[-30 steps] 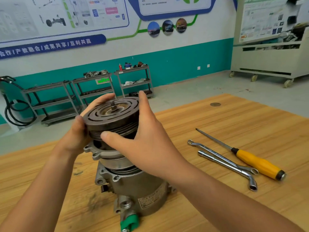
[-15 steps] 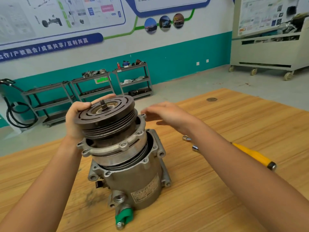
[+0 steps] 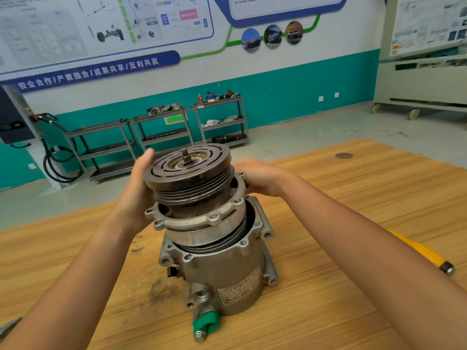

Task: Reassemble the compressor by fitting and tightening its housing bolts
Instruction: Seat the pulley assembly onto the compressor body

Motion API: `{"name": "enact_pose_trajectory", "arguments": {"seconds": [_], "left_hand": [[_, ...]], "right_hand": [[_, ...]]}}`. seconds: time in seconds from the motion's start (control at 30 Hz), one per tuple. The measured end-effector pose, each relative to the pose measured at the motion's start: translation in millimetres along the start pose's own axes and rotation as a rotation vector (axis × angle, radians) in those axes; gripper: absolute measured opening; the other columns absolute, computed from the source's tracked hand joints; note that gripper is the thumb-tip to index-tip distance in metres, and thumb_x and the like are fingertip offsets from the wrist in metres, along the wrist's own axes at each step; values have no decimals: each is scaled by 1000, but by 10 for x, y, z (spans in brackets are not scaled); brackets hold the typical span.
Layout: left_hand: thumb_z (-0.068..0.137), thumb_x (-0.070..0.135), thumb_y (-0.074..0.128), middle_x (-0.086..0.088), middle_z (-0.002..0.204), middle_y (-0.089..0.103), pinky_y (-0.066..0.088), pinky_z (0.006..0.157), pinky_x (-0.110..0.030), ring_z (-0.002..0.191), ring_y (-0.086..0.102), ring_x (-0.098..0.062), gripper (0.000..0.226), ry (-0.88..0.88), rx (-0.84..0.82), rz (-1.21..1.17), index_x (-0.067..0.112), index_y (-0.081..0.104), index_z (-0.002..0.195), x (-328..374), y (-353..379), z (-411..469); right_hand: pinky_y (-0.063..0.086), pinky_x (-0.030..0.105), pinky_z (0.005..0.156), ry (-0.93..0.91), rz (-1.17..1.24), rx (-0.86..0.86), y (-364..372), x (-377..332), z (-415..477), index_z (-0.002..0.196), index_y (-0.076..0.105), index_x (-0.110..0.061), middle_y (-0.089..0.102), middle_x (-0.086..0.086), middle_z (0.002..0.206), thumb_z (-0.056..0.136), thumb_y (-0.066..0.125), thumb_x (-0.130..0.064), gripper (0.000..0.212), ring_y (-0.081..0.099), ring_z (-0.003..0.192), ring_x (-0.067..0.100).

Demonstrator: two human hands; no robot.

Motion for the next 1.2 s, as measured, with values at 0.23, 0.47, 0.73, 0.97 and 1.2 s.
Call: {"name": "enact_pose_trajectory", "arguments": {"seconds": [0.23, 0.47, 0.73, 0.97, 1.2], "left_hand": [[51, 46, 68, -7, 116, 64, 52, 88, -40, 105, 62, -16, 74, 131, -340, 344, 24, 55, 120, 2, -99, -109], [45, 62, 79, 17, 120, 55, 46, 82, -8, 105, 55, 12, 112, 229, -336, 423, 15, 35, 136, 153, 49, -110], [62, 32, 74, 26, 104, 57, 44, 70, -3, 94, 57, 16, 66, 282, -138, 248, 34, 37, 117, 113, 211, -322], [62, 29, 76, 20, 114, 54, 42, 76, -3, 101, 55, 14, 64, 297, -187, 298, 36, 38, 114, -2, 227, -488], [65, 40, 72, 22, 121, 48, 38, 78, 0, 105, 48, 20, 81, 259, -231, 340, 23, 30, 132, -75, 175, -501]], "right_hand": [[48, 20, 75, -272, 103, 444, -65, -226, -636, 105, 62, -29, 68, -11, 87, 86, 53, -56, 34, 64, 88, 7], [35, 8, 89, -360, -221, 264, 409, -434, -878, 147, 3, -40, 38, -30, 133, 47, 74, -72, 127, 41, 119, -10], [45, 5, 78, -447, 38, 309, 350, -365, -793, 129, 31, -36, 52, -23, 114, 46, 80, -49, 97, 55, 103, -12], [42, 2, 80, -406, -30, 250, 347, -189, -836, 128, 31, -35, 50, -25, 113, 49, 81, -41, 94, 52, 100, -18], [40, 17, 96, -295, -174, 241, 317, -169, -821, 122, 29, -45, 49, -20, 121, 47, 75, -60, 89, 46, 121, 3]]}}
Point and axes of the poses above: each hand's wrist, its own z-axis towards the middle knuckle, its own y-axis out of the palm, x = y × z, the point moved 4 cm from there along z, towards the middle knuckle
